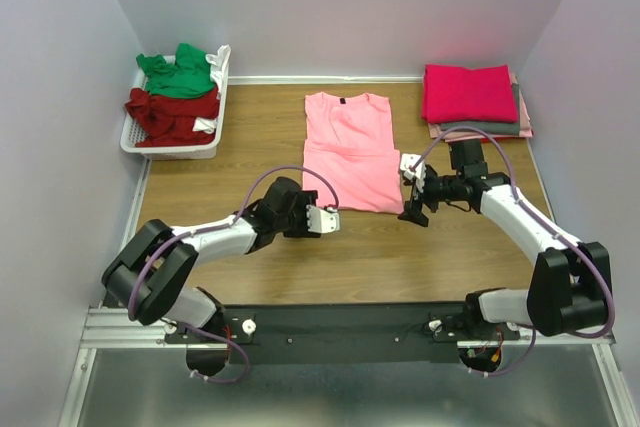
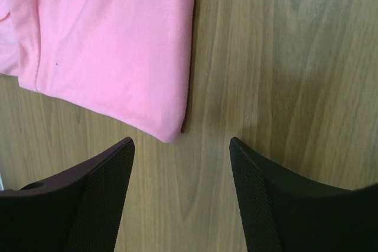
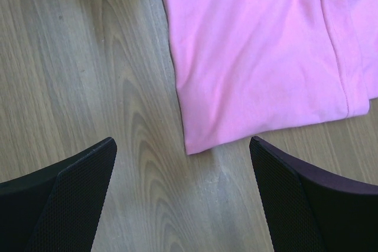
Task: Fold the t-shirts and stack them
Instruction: Fold the tshirt
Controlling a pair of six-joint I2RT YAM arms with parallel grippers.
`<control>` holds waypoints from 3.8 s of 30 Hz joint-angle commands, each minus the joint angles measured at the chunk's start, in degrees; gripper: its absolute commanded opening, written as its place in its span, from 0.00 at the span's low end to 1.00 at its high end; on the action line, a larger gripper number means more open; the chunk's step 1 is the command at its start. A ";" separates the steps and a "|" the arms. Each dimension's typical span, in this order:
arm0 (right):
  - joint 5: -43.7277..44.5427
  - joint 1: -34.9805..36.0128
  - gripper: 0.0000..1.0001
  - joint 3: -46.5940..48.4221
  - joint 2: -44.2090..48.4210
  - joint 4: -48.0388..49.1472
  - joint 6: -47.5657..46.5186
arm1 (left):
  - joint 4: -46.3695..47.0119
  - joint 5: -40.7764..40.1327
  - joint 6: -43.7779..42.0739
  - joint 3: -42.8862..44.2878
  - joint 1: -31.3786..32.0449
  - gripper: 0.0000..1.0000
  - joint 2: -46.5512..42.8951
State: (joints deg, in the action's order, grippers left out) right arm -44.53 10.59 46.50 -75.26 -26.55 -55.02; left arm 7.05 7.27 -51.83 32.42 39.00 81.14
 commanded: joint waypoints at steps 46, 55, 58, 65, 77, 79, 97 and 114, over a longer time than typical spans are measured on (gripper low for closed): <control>20.54 10.33 1.00 -4.76 -8.23 14.68 -12.30 | -0.63 4.34 -1.25 8.00 -2.35 0.43 10.35; 21.68 10.33 0.96 -1.86 -11.74 15.29 -12.56 | -0.02 3.45 -0.20 8.71 -2.35 0.27 12.11; 22.38 10.33 0.91 -0.89 -13.76 15.56 -11.51 | 0.33 3.37 -0.11 8.62 -2.35 0.12 12.02; 22.91 10.68 0.78 0.08 -17.54 15.56 -10.54 | 0.77 4.25 -0.28 8.36 -2.27 0.10 9.56; 23.70 11.21 0.47 -0.44 -18.25 13.80 -9.57 | 1.30 5.83 -0.02 7.56 -1.83 0.00 8.86; 23.53 11.21 0.52 -0.71 -17.38 13.36 -9.31 | 1.21 5.92 0.07 7.30 -1.74 0.00 8.42; 16.14 11.12 0.85 -3.17 -6.91 8.27 -7.99 | 1.12 6.62 0.59 6.07 -1.21 0.00 6.39; 21.24 11.12 0.68 2.01 -19.30 7.65 -7.73 | 1.39 6.71 0.77 5.81 -1.12 0.00 6.75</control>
State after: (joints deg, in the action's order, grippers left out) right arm -25.74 21.41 47.53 -91.29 -16.84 -63.07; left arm 7.62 12.16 -51.79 38.87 37.52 88.71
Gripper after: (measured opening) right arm 0.695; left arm 0.009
